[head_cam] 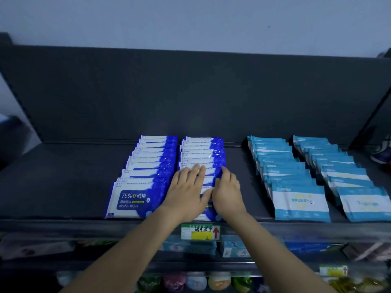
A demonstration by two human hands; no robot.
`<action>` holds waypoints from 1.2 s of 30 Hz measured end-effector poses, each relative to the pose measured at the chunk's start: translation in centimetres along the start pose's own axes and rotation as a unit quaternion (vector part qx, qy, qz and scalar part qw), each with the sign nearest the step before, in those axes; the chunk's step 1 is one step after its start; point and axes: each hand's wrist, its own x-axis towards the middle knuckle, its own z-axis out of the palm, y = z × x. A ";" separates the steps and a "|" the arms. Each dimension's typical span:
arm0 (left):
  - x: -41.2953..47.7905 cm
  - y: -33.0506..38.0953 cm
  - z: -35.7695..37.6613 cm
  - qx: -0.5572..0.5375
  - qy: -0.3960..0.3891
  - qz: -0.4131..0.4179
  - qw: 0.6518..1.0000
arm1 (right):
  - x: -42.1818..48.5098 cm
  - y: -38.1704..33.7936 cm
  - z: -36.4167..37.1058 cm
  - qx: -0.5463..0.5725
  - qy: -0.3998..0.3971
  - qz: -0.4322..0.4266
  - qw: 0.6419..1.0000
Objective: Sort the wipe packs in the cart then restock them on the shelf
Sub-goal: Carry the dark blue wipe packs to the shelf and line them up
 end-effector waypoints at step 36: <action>18.6 -5.0 -3.1 -0.513 -0.043 -0.328 0.792 | 17.7 0.6 -1.2 0.371 -0.071 0.167 0.911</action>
